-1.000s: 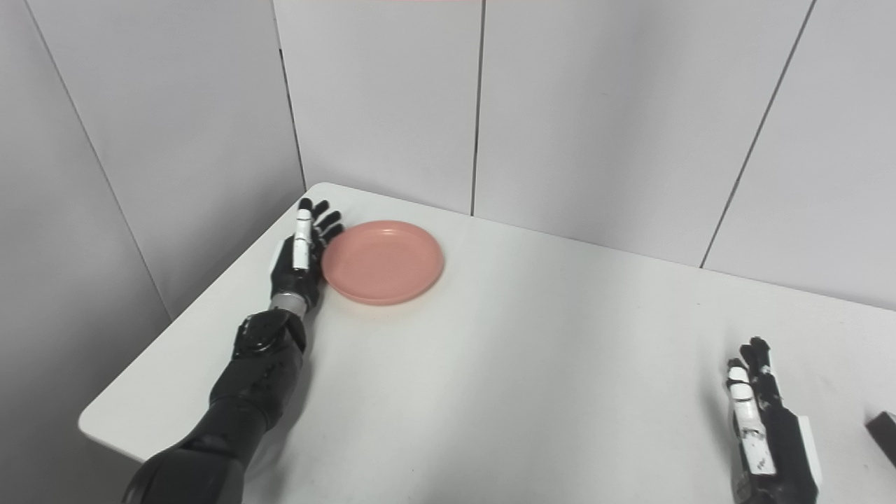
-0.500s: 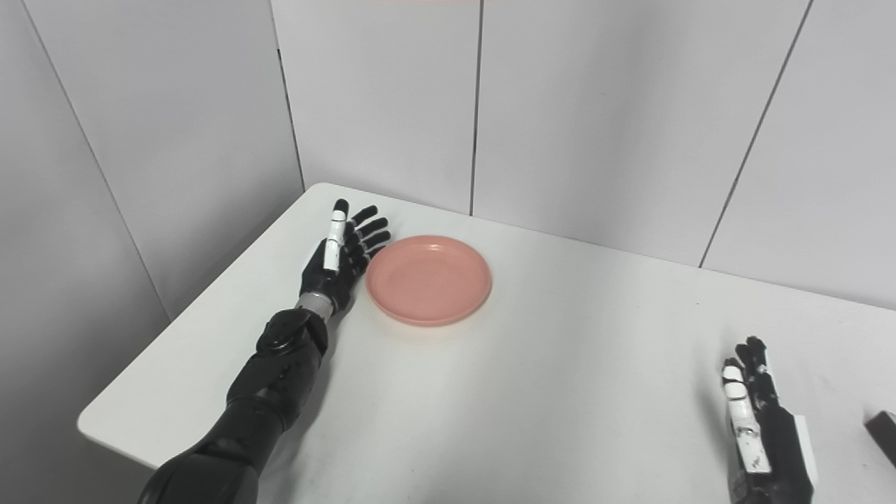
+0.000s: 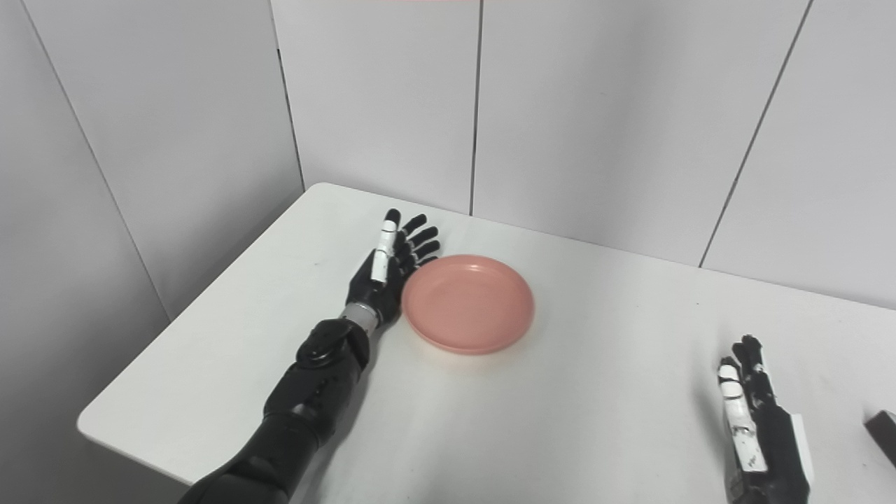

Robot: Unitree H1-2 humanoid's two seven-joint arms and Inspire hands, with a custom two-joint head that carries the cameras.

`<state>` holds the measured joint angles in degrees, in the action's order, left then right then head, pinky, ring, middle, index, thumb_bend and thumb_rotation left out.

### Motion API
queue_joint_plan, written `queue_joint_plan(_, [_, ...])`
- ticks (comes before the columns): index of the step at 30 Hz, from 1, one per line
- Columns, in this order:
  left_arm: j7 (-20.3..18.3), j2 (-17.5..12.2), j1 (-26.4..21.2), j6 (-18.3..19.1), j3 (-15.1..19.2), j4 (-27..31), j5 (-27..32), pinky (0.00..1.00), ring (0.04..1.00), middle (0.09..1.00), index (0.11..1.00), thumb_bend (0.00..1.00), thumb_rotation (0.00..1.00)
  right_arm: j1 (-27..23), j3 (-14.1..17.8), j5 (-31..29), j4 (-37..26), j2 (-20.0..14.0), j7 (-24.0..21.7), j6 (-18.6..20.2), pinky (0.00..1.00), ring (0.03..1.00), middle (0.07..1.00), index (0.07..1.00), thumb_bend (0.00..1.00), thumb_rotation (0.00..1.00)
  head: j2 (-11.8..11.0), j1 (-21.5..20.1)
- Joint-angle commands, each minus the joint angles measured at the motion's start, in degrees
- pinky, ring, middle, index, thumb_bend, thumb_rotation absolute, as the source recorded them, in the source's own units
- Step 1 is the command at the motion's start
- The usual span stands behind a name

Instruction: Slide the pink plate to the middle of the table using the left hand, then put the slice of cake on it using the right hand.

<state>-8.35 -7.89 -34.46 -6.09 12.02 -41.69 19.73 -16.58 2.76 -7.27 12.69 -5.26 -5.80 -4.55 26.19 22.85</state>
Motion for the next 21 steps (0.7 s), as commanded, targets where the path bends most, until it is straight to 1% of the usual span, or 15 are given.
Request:
queue_joint_plan(1, [-0.19, 0.16, -0.71, 0.45, -0.18, 1.91, -0.53, 0.92, 0.918, 0.909, 0.904, 0.77, 1.00, -0.98, 0.06, -0.04, -1.63, 0.06, -0.03, -0.22, 1.00, 0.952, 0.970, 0.973, 0.43, 0.74, 0.11, -0.13])
queue_joint_plan(4, [0.12, 0.96, -0.30, 1.31, -0.51, 3.63, -0.48, 0.91, 0.916, 0.907, 0.906, 0.76, 1.00, -1.12, -0.12, 0.51, -1.15, -0.02, 0.04, -1.11, 0.99, 0.946, 0.965, 0.967, 0.40, 0.74, 0.25, -0.36])
queue_joint_plan(5, [0.68, 1.43, -0.04, 1.61, -0.80, 4.47, -0.90, 0.91, 0.916, 0.908, 0.907, 0.76, 1.00, -1.08, -0.20, 0.60, -1.38, -0.03, 0.03, -0.70, 0.99, 0.947, 0.965, 0.967, 0.40, 0.74, 0.37, -0.66])
queue_joint_plan(9, [2.63, 3.12, 0.98, 2.42, -2.07, 7.28, -2.93, 0.89, 0.912, 0.906, 0.907, 0.75, 1.00, -0.89, -0.14, 0.54, -2.32, 0.29, 0.11, 0.72, 1.00, 0.943, 0.963, 0.971, 0.43, 0.76, 0.63, -1.37])
queue_joint_plan(11, [3.71, 4.66, 1.63, 2.26, -2.32, 8.53, -3.49, 0.89, 0.912, 0.907, 0.901, 0.75, 1.00, -0.93, -0.19, 0.71, -2.15, 0.40, 0.17, 0.56, 0.99, 0.941, 0.962, 0.970, 0.42, 0.76, 0.83, -1.79])
queue_joint_plan(13, [4.18, 5.76, 2.26, 2.27, -2.45, 9.59, -3.69, 0.91, 0.924, 0.915, 0.905, 0.73, 1.00, -1.00, -0.22, 1.05, -1.89, 0.51, 0.38, 0.36, 0.99, 0.941, 0.960, 0.969, 0.44, 0.76, 1.00, -2.21])
queue_joint_plan(17, [2.77, 6.64, 3.75, 5.26, -4.91, 12.16, -4.79, 0.95, 0.958, 0.943, 0.945, 0.75, 1.00, -0.84, -0.29, 1.33, -2.44, 0.91, 0.64, 0.84, 0.98, 0.939, 0.960, 0.974, 0.46, 0.75, 1.54, -3.45])
queue_joint_plan(19, [1.08, 7.27, 4.71, 6.19, -6.08, 13.72, -4.24, 0.98, 0.988, 0.978, 0.977, 0.75, 1.00, -0.78, -0.28, 1.06, -2.42, 1.07, 0.44, 0.71, 0.99, 0.940, 0.964, 0.975, 0.48, 0.74, 1.95, -4.40])
queue_joint_plan(21, [0.30, 7.97, 5.58, 6.50, -6.65, 15.20, -3.96, 1.00, 0.999, 0.996, 0.997, 0.74, 1.00, -0.86, -0.25, 0.98, -2.21, 1.24, 0.37, 0.59, 0.99, 0.939, 0.963, 0.970, 0.49, 0.73, 2.40, -5.37])
